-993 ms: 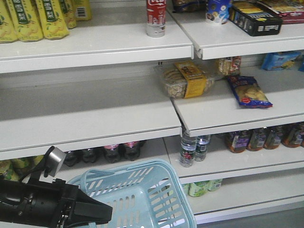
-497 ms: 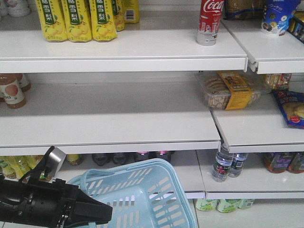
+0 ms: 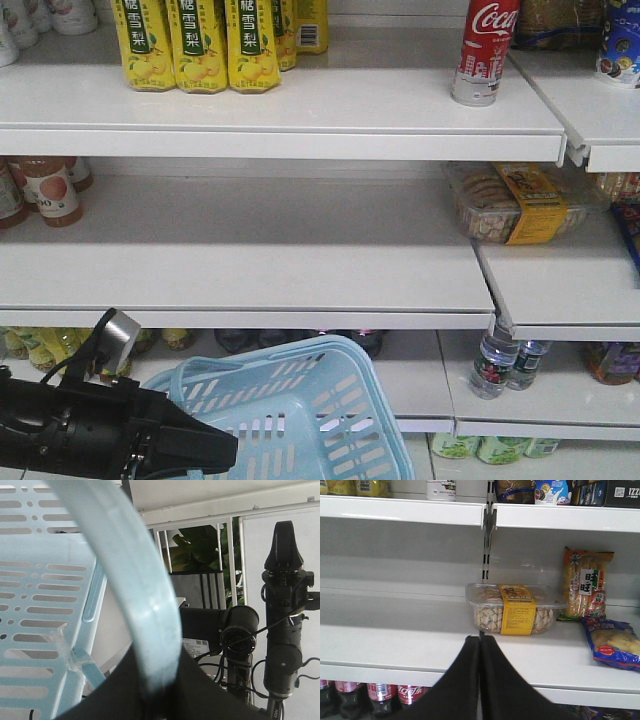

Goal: Place coke in basket with both arms
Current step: 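Drive the base up to the shelf holding the red Coca-Cola bottle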

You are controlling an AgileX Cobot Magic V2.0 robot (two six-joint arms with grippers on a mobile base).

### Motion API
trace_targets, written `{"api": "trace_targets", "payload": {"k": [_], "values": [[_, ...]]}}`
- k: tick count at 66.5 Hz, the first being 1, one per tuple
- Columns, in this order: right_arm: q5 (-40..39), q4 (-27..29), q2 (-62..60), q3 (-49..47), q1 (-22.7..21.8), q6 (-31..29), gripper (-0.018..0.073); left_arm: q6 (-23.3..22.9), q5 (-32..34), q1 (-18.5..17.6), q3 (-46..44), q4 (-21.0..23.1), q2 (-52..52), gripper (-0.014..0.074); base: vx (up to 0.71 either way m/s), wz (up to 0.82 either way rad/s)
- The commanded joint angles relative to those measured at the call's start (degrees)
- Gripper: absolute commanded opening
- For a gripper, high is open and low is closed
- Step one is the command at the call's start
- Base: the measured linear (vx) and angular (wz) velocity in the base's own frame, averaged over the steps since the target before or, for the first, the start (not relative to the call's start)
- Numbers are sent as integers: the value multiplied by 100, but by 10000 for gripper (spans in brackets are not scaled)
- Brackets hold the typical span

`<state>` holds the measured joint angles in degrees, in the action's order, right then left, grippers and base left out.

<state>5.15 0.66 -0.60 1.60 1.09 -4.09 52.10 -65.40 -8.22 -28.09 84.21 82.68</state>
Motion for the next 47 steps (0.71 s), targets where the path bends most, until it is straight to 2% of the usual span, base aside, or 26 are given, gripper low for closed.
{"api": "trace_targets", "payload": {"k": [1,47], "values": [[-415,-25,-73,43,-32,-8,-10,46,-428,-24,-98,407,-169,-6,3,7],[-415,-25,-73,43,-32,-8,-10,46,-428,-24,-98,407,-169,-6,5,4]]}}
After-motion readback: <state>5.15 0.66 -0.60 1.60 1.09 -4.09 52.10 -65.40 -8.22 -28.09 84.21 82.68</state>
